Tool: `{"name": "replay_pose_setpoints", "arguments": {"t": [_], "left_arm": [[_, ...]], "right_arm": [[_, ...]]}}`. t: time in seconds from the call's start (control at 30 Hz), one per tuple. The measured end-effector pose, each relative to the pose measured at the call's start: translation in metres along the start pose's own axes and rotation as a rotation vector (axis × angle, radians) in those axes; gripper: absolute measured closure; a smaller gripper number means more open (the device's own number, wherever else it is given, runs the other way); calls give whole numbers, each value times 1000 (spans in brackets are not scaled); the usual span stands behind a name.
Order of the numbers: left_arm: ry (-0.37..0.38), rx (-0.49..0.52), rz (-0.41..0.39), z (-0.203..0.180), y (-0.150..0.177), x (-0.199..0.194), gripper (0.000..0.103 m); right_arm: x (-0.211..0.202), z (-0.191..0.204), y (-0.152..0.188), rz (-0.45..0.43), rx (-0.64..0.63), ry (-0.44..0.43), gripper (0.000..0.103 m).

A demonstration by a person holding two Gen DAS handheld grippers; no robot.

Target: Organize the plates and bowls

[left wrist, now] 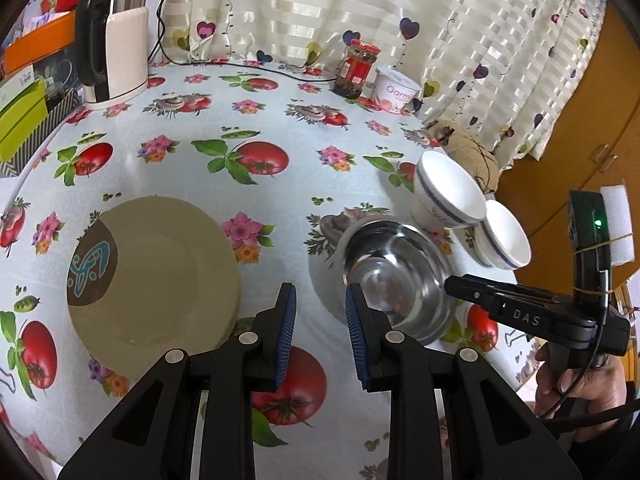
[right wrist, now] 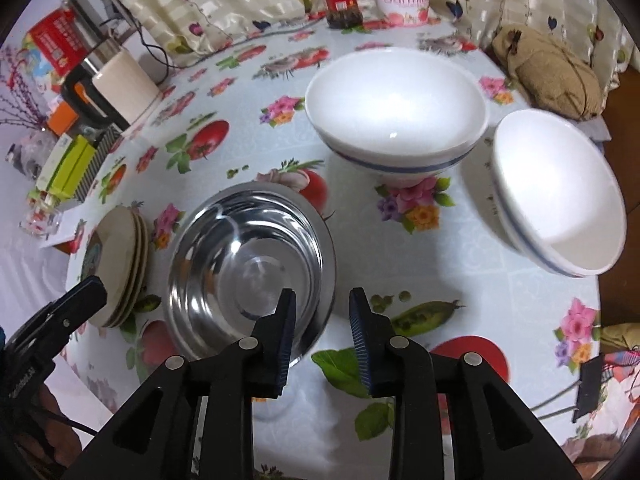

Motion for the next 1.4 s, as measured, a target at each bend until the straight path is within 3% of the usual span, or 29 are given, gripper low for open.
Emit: {"name": "replay_pose_setpoints", "arguments": {"t": [0.47,0.6,0.73,0.9,1.17,1.4], "left_arm": [[20,64,-38,-29,-12,-11,76],[18,69,-30,-33,-17,-7,76],[17,96,-35,-38,-24,-3,76],[24,132,-28,-48,-32,4,76],[36,164,9,-59,-43,18,76],[91,148,39,-70,-51,31,76]], "right_arm": [[-59,10,-4,-142,-111,46,70],[-62,6,-7,-151,-110,43,69],[-61,1,-12,-154,-101,48,58],[-62,-6,-16,-159,-89,46,56],[-65,-13,-30,-172,-87,26,55],[-69,-23,-44,-194,-70,15,55]]}}
Point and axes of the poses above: each gripper's, at about its wrist camera, not at the fingertips, and x roughly the way its jaws point, z to its left, y to its underside, the point moved 8 cm from there along x, roughly the way its jaws point, and after that the axes turned 1 degree about x, right-handed, at the moved point
